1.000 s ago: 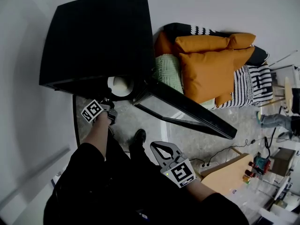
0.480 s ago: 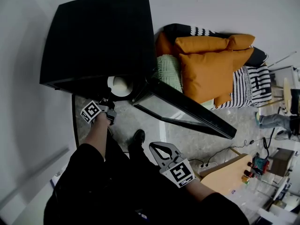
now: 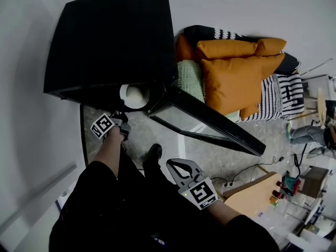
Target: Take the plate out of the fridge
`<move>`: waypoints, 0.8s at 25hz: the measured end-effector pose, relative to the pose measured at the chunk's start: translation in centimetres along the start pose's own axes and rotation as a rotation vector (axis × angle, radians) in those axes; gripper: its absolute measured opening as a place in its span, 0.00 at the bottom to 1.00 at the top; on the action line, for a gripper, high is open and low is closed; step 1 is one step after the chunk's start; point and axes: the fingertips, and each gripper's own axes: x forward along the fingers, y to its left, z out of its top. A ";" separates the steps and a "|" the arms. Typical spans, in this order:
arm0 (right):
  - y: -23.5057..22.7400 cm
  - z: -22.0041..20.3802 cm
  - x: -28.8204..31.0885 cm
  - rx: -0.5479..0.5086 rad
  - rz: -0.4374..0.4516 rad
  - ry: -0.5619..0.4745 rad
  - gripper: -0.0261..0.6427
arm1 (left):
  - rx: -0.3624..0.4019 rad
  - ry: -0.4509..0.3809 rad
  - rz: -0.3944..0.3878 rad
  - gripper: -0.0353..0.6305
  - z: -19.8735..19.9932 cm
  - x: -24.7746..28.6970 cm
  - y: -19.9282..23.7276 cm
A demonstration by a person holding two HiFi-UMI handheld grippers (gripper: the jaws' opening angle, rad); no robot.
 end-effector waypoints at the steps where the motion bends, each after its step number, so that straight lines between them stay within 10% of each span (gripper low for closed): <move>1: 0.0 0.0 0.0 -0.002 0.001 0.000 0.05 | -0.007 -0.003 0.011 0.07 -0.1 0.0 0.3; 20: -0.3 -0.8 -0.2 -0.006 0.006 0.003 0.05 | -0.026 0.089 0.068 0.14 -2.5 1.6 2.2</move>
